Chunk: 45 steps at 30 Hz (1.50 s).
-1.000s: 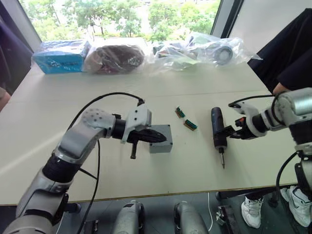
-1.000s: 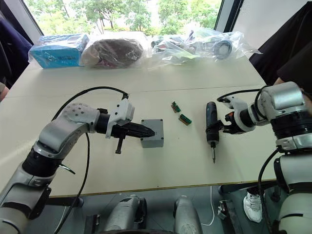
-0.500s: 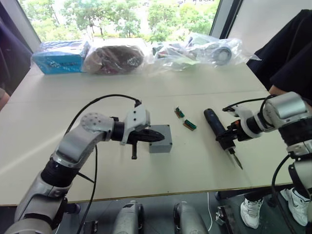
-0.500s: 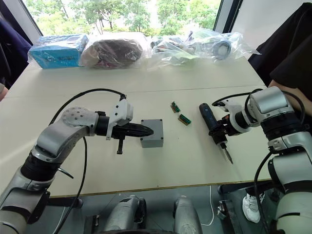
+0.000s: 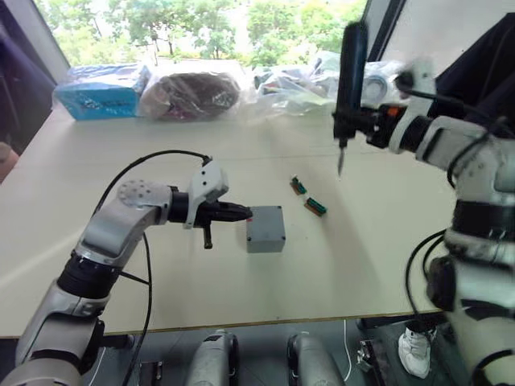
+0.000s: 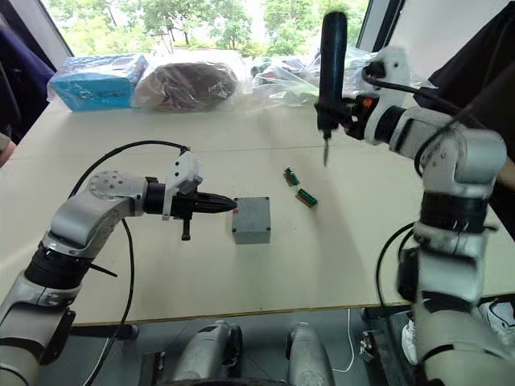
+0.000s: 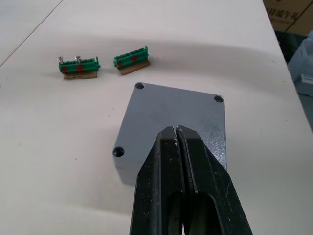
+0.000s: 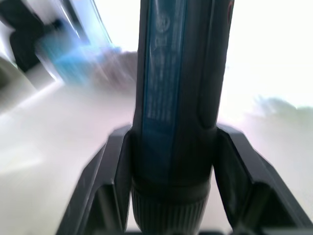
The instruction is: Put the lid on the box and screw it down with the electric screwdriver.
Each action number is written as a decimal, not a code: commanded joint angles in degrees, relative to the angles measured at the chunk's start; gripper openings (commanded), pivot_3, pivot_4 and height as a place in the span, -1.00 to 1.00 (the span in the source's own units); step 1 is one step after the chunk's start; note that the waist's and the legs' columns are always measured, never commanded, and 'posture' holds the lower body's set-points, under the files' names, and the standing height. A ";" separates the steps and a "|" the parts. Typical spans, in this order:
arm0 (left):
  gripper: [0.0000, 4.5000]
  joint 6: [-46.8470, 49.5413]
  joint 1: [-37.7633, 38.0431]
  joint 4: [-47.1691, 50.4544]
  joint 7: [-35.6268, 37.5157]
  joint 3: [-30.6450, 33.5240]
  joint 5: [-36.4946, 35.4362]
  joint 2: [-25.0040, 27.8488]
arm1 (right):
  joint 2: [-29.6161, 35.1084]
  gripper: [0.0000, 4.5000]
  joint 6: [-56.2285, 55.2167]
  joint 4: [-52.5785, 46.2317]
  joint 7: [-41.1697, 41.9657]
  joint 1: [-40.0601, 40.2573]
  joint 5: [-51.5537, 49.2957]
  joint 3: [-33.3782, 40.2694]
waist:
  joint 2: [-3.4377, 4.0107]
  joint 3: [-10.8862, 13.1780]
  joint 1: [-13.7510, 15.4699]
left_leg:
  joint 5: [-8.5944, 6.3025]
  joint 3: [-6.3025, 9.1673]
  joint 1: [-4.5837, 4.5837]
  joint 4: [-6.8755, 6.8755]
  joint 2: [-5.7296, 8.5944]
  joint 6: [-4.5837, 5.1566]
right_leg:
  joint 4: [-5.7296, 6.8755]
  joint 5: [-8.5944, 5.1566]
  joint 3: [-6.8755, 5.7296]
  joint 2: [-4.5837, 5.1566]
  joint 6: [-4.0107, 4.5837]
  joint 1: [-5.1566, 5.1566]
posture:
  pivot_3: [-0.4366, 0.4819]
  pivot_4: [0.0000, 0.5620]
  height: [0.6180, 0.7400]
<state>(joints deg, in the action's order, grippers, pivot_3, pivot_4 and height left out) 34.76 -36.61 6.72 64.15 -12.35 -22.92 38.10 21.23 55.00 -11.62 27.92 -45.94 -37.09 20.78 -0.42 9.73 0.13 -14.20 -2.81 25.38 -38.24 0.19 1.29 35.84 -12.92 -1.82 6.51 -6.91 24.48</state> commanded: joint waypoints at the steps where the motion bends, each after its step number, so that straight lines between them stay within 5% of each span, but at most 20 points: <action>1: -1.00 -0.80 -2.47 -0.84 1.45 -0.32 0.55 -0.38 | -6.38 -0.20 -5.71 -13.12 -2.87 5.21 -6.00 0.47 | 0.02 0.01 0.23 | 0.00 0.00 0.00 -0.06 0.01 0.00 | 0.04 0.00 0.01 0.04 -0.01 -0.02 | -0.05 -0.47 1.00; 13: -1.00 -5.04 -4.10 -5.08 2.90 -6.11 6.33 -4.42 | -9.87 -0.20 -25.16 -14.93 -1.96 20.87 8.03 -17.28 | 0.02 0.02 -0.09 | 0.01 0.02 -0.05 -0.16 0.14 0.00 | 0.15 0.00 0.01 0.02 0.00 -0.01 | -0.05 -0.47 1.00; 33: -1.00 -8.84 -3.12 -9.07 3.09 -7.40 10.69 -6.15 | -8.58 -0.20 -36.41 -6.75 -1.53 25.76 16.87 -21.44 | 0.01 0.01 0.13 | 0.01 0.02 -0.11 -0.16 0.10 0.00 | 0.13 0.00 0.03 0.01 0.01 -0.02 | -0.05 -0.47 1.00; 45: -1.00 -9.47 -2.53 -10.18 3.35 -7.91 11.12 -6.30 | -8.74 -0.20 -30.36 -4.56 -3.67 28.92 16.26 -23.08 | -0.05 -0.06 0.11 | 0.00 0.02 -0.58 -0.12 0.06 0.00 | 0.10 -0.03 0.04 0.01 0.04 -0.49 | -0.05 -0.47 1.00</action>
<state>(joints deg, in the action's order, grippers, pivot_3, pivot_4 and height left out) 25.45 -39.78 -3.43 67.39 -20.02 -12.88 31.73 12.27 21.30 -17.93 24.82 -18.85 -21.11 -1.48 -0.47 9.67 0.23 -14.20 -2.79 24.65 -38.32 0.23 1.28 35.91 -12.95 -1.78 6.52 -6.86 23.84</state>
